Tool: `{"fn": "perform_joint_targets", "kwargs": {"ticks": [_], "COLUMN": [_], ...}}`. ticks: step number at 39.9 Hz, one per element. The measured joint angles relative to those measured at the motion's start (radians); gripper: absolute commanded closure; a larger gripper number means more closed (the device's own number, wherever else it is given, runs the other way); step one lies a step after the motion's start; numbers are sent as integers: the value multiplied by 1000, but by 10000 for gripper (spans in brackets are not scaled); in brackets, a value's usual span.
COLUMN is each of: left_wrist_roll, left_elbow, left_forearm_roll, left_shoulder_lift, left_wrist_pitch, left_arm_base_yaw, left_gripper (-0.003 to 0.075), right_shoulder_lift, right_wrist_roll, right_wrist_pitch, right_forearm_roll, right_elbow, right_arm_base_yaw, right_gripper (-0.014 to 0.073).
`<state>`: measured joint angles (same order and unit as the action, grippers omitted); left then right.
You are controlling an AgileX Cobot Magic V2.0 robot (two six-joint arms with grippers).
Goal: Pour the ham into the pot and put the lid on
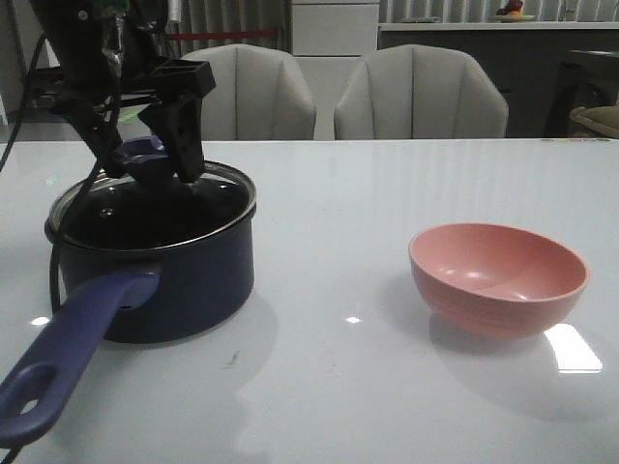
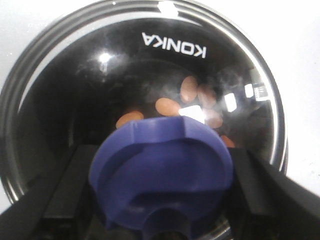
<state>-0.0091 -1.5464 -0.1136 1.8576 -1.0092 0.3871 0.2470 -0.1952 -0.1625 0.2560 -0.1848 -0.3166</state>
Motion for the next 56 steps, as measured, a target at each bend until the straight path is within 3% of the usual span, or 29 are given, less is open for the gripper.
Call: {"fn": "perform_joint_targets", "kwargs": {"ticks": [5, 16, 36, 46, 56], "left_wrist_roll": [0, 0, 0, 0, 0], "left_elbow": [0, -81, -137, -37, 266], "left_forearm_roll": [-2, 17, 35, 39, 38], "left_shoulder_lift": [4, 9, -23, -253, -633], "left_wrist_pitch": [-30, -201, -226, -203, 9], "left_arm_base_yaw": [0, 0, 0, 0, 0], "left_gripper": [116, 116, 117, 117, 117], "right_shoulder_lift": [0, 0, 0, 0, 0], "right_wrist_roll": [0, 0, 0, 0, 0], "right_wrist_pitch": [0, 0, 0, 0, 0], "right_forearm_roll": [0, 0, 0, 0, 0], "right_elbow": [0, 0, 0, 0, 0], "right_arm_base_yaw": [0, 0, 0, 0, 0], "right_gripper": [446, 446, 446, 446, 446]}}
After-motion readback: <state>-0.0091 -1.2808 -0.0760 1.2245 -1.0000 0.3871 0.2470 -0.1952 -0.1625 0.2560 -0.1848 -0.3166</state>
